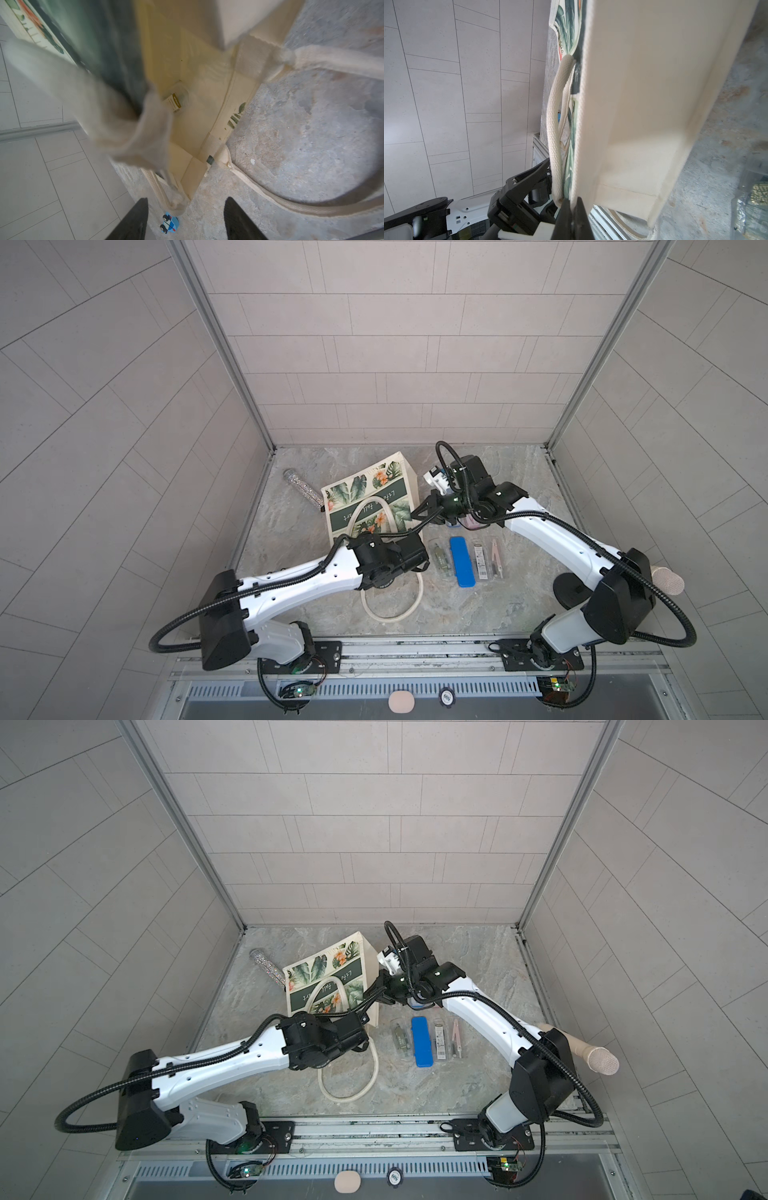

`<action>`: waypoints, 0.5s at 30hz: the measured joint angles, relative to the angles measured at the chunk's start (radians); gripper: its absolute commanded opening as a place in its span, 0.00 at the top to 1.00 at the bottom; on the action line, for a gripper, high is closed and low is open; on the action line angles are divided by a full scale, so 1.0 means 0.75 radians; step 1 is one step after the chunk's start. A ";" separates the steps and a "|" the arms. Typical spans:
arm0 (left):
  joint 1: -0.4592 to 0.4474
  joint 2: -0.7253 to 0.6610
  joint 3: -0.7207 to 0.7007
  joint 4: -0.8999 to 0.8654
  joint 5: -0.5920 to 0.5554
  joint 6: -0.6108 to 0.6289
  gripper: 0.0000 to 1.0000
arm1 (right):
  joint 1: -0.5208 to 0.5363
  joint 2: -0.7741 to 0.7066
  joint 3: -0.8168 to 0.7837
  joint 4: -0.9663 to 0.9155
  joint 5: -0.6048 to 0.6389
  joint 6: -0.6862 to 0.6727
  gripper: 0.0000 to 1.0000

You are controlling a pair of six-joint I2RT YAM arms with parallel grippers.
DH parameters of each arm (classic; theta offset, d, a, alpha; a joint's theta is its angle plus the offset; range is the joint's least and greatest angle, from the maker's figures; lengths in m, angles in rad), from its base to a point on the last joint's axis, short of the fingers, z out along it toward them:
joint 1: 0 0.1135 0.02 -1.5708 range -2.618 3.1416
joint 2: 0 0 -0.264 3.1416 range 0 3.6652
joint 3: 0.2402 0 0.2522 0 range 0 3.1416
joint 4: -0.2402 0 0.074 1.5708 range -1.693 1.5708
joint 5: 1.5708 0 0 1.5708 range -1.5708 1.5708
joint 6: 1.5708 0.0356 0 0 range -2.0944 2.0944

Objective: Take out the compass set from the canvas bag
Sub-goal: Adjust the canvas bag at the center of the board.

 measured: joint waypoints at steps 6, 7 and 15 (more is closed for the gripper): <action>0.027 0.100 0.016 -0.003 -0.081 -0.070 0.96 | -0.035 0.007 -0.001 -0.002 0.018 0.000 1.00; 0.035 0.101 0.016 -0.010 -0.084 -0.073 1.00 | -0.039 0.008 -0.001 -0.001 0.017 0.001 1.00; 0.070 -0.024 0.040 -0.070 -0.053 -0.061 1.00 | -0.038 0.014 -0.001 0.009 0.001 -0.002 1.00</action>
